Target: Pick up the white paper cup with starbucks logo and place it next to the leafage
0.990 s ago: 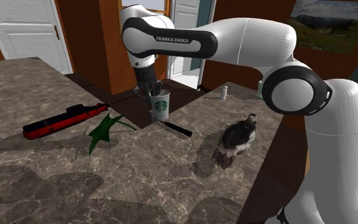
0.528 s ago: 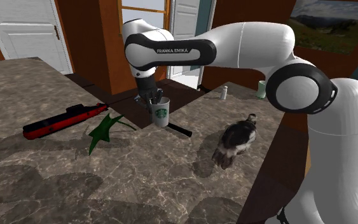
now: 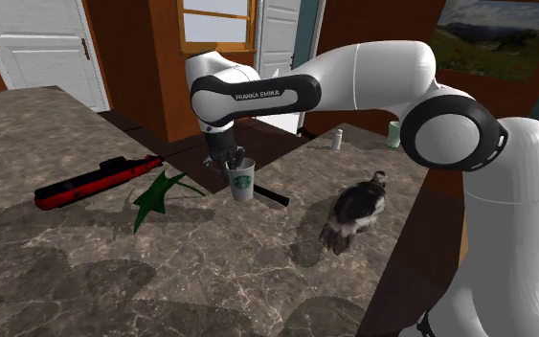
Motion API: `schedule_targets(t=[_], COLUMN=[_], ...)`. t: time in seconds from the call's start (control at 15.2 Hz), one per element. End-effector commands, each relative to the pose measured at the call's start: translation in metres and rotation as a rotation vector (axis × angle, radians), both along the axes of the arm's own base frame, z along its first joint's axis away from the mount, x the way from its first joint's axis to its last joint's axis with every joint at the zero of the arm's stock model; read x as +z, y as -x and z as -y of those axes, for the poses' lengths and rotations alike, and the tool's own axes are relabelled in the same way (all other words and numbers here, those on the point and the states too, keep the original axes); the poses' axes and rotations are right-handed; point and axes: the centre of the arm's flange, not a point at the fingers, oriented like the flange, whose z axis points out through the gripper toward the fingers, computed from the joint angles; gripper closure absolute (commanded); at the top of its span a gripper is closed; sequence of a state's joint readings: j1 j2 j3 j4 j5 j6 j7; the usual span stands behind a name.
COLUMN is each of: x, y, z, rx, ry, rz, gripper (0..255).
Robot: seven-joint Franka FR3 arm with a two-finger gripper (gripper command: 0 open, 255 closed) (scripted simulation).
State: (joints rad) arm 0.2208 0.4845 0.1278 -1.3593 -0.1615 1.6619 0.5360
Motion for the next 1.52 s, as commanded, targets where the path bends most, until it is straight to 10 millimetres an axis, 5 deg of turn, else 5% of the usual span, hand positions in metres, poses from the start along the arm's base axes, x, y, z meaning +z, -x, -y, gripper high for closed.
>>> schedule_targets(t=[0.0, 0.66, 1.12, 1.19, 1.45], x=[-0.011, -0.062, -0.062, -0.062, -0.062], y=[0.0, 0.0, 0.0, 0.0, 0.0], z=[-0.001, -0.001, -0.001, -0.001, -0.001], rx=[0.0, 0.0, 0.0, 0.0, 0.0], ry=[0.0, 0.0, 0.0, 0.0, 0.0], rz=[0.001, 0.001, 0.001, 0.001, 0.001], gripper=[255, 255, 255, 0, 0])
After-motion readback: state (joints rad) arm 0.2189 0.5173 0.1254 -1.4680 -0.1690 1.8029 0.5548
